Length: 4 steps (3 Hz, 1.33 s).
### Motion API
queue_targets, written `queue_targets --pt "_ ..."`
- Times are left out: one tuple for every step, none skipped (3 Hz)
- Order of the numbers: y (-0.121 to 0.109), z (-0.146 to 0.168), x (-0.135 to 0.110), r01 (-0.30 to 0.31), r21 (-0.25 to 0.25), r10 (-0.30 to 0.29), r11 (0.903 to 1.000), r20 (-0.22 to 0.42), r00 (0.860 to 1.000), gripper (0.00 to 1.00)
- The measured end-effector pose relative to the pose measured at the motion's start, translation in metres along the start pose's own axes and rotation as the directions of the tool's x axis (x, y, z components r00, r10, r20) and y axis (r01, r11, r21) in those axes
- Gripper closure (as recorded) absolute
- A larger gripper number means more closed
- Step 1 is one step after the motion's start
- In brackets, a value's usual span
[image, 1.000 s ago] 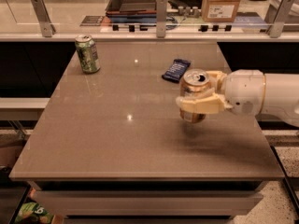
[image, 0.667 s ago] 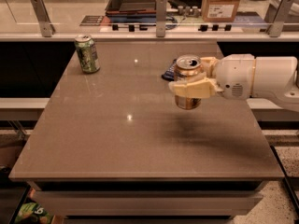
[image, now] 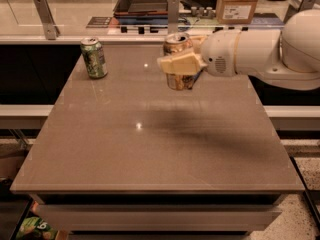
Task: Move orange can near green can
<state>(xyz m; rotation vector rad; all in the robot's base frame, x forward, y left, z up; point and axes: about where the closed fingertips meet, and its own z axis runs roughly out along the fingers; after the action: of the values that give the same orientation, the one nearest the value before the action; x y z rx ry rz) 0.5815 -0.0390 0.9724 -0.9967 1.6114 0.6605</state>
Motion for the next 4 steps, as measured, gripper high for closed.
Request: queue_targets --pt "-0.006 0.036 -0.019 -0.008 -0.022 0.008 0.9997 0.036 0.999 1.0" --pt "-0.008 0.071 -0.027 0.003 -0.04 0.0 0.9992 0.085 0.996 1.0" --pt "-0.008 0.098 -0.028 0.036 -0.049 -0.03 0.9981 0.121 0.992 1.0" --pt "-0.008 0.128 -0.024 0.072 -0.073 -0.063 0.9948 0.119 0.991 1.0"
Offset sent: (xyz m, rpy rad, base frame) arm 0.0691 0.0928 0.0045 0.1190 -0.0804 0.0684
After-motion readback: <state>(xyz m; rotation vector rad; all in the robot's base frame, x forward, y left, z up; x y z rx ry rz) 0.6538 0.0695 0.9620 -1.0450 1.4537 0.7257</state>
